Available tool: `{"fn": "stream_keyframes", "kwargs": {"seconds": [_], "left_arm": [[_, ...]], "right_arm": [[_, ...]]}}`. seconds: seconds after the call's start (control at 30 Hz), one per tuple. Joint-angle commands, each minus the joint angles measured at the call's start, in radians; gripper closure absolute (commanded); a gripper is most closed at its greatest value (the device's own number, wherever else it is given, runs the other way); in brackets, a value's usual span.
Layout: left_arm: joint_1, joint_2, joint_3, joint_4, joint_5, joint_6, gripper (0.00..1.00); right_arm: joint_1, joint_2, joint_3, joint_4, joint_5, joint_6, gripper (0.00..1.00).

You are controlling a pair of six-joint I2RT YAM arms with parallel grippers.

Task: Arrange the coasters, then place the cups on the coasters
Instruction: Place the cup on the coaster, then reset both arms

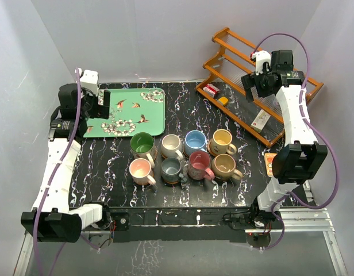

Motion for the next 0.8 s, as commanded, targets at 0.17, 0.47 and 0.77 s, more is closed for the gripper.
{"fn": "stream_keyframes", "kwargs": {"seconds": [0.17,0.47,0.77], "left_arm": [[0.049,0.01,-0.047,0.304,-0.06,-0.006,0.01],[0.079,0.033,-0.164,0.538,-0.017,-0.027,0.01],[0.079,0.019,-0.237,0.585,-0.035,0.018,0.01]], "right_arm": [[0.013,-0.062,0.058,0.093,0.09,-0.051,0.02],[0.013,-0.331,-0.401,0.643,-0.032,0.179,0.02],[0.013,-0.475,-0.665,0.881,-0.048,0.283,0.02]]}}
